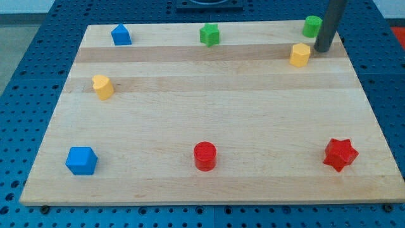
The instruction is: Push the yellow hexagon below the green circle
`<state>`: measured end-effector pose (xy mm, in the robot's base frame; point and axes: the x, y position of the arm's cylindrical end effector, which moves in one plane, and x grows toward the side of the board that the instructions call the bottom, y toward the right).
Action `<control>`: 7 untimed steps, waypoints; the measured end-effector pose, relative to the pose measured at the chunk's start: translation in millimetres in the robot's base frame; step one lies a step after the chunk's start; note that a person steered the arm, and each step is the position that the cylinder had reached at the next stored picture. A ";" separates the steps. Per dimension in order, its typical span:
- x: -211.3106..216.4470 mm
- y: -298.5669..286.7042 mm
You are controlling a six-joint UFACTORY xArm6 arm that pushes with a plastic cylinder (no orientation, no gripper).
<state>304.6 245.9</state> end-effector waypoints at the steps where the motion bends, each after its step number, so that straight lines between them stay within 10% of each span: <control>1: 33.9 10.7; 7: 18.1 -86.8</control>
<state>322.7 159.0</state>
